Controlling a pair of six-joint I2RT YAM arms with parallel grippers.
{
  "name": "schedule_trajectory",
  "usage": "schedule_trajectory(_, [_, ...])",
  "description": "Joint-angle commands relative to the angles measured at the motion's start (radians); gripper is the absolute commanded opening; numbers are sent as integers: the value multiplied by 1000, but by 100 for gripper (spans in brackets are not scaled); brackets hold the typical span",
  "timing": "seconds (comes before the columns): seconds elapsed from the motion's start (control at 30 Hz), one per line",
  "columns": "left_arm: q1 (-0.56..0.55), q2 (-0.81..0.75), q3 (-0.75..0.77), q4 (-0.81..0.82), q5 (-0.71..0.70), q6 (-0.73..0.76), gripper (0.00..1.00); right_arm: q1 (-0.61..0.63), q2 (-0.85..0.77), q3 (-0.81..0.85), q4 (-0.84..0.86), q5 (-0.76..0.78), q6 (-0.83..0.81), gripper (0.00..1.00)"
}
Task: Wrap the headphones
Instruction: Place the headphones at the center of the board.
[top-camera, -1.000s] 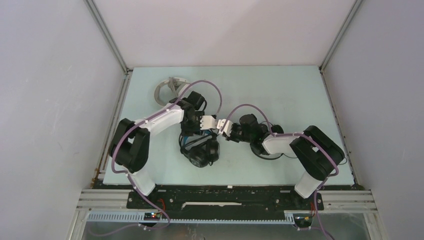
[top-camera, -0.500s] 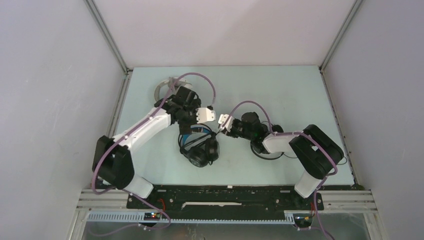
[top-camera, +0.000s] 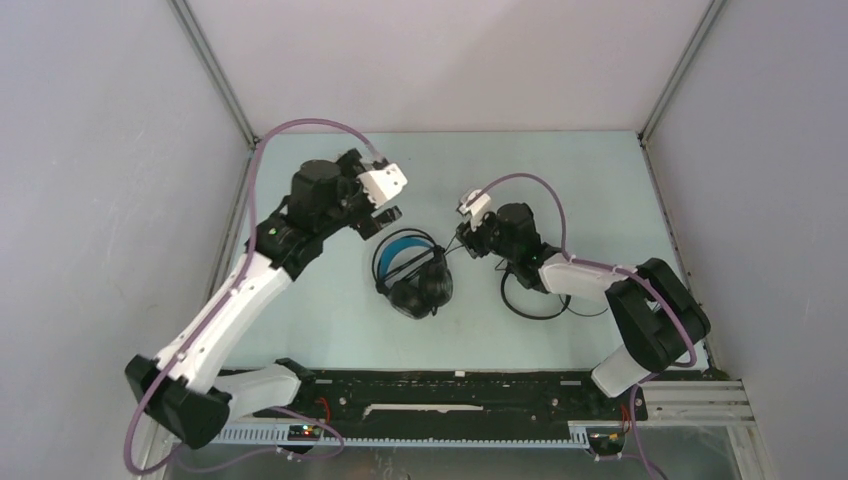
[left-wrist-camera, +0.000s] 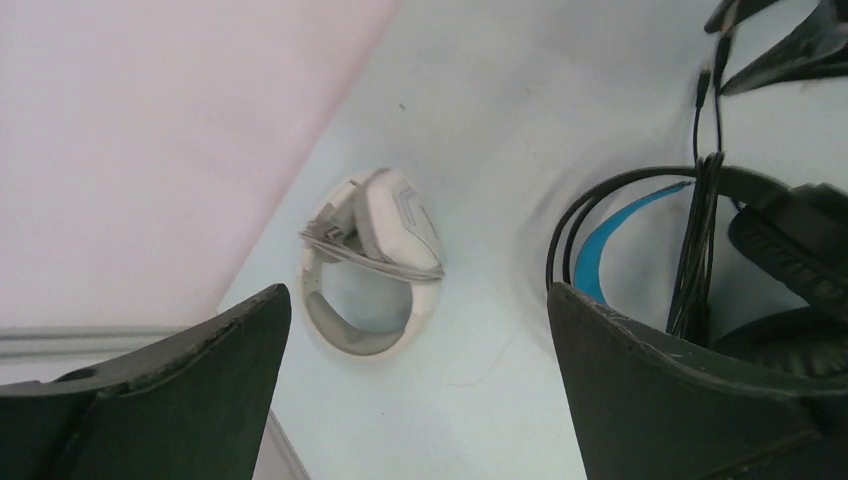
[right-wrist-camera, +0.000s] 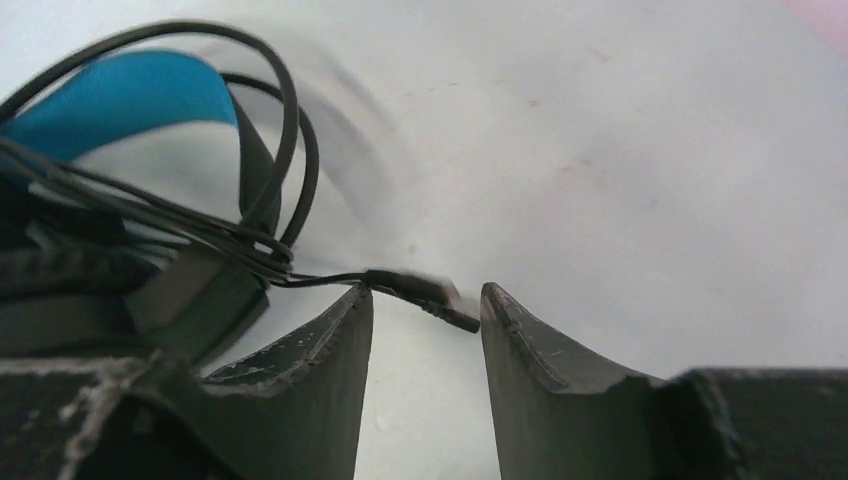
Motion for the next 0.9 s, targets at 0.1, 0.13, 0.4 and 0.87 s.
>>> schedule_trajectory(0.1, [-8,-213,-49,188,-65,-193,100,-16,-62,107,-195,126,105,48])
schedule_trajectory(0.13, [-8,-224,-58,198,-90,-239,100,-15,-56,110,-209,137,104,49])
schedule_trajectory(0.4, [-8,-212,-35,82,-120,-492,100,-16,-80,169,-345,184,168,50])
schedule_trajectory(0.87, [-8,-414,-226,120,-275,-673,100,-62,-305,325,-991,335,877,50])
